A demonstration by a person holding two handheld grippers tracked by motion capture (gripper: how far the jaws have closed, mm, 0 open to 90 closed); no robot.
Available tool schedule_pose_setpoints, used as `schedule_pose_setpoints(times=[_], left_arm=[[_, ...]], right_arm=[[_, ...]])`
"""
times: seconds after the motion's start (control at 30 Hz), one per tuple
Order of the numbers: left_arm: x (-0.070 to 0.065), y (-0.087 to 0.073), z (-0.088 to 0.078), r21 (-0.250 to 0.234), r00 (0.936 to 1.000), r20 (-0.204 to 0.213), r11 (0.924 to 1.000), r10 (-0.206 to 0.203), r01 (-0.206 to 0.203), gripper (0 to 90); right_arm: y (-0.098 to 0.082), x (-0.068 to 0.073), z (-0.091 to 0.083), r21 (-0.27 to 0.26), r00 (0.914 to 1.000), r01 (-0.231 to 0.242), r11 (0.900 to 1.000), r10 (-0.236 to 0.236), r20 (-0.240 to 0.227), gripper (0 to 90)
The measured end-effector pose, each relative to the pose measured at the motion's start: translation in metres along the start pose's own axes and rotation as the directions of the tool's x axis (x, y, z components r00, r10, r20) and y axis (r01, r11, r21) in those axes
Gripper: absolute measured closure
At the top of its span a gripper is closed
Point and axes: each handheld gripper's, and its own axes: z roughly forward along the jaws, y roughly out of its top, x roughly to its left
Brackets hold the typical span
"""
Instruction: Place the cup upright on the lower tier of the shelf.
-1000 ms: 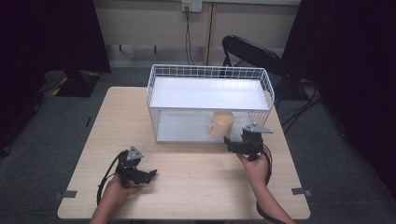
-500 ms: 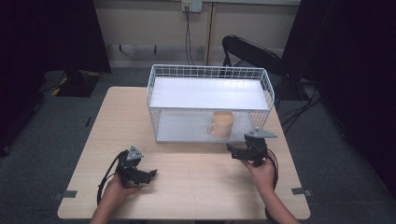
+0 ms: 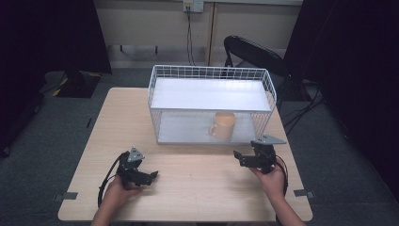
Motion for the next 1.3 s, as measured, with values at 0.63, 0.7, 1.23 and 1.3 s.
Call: schedule_pose_setpoints(times=[0.63,0.7,1.23,1.3], left_arm=[[0.0,0.0,0.0,0.0,1.0,0.0,1.0,0.0,0.0,0.0],[0.0,0.0,0.0,0.0,1.0,0.0,1.0,0.0,0.0,0.0],[0.0,0.0,0.0,0.0,1.0,0.0,1.0,0.001,-0.001,0.0],[0.0,0.0,0.0,0.0,1.0,0.0,1.0,0.0,0.0,0.0]], right_arm=[[-0.02,-0.013,-0.017,0.018,0.9997,0.016,1.0,-0.015,-0.021,14.1],[-0.022,-0.014,-0.019,0.019,0.9997,0.018,1.0,-0.017,-0.019,14.1],[-0.037,-0.019,-0.028,0.038,0.9988,0.04,0.998,-0.039,-0.031,14.3],[-0.039,-0.019,-0.029,0.037,0.9986,0.041,0.998,-0.039,-0.035,14.4]])
